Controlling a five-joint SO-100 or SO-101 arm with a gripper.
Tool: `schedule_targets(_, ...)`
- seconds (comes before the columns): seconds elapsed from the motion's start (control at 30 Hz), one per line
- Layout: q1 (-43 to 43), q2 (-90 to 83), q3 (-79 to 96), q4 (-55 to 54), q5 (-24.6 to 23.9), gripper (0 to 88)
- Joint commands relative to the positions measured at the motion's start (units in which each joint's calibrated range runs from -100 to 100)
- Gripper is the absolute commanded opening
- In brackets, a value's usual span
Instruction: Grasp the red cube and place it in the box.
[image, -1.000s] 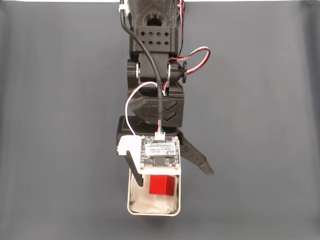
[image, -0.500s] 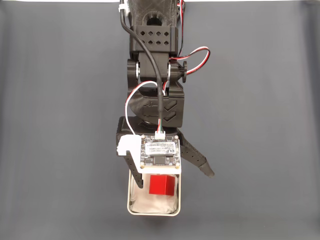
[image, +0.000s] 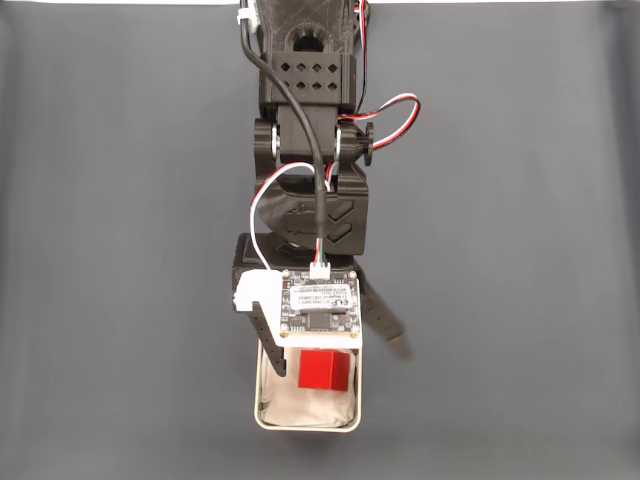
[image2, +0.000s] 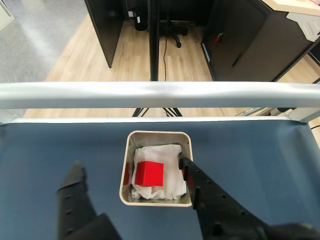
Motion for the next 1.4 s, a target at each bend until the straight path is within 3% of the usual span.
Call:
schedule_targets(0.0,0.17,-6.11,-1.58,-2.36,0.68,6.8)
schedule_targets(0.07,-0.04,-9.66,-2.22,-2.36,0.05,0.0)
schedule_targets(0.27,-1.32,-27.51,8.54,-1.87,-0.68,0.0)
schedule_targets(0.57,-2.67,-62.43,48.6,1.82,-0.68,0.0)
schedule_targets(0.83,-2.45,-87.04,78.62,13.13,-1.17,0.0)
schedule_targets(1.07,-2.24,-97.18,93.22,23.79,-1.07,0.0)
schedule_targets(1.37,-3.52,-98.31,93.31,39.85,-2.78,0.0)
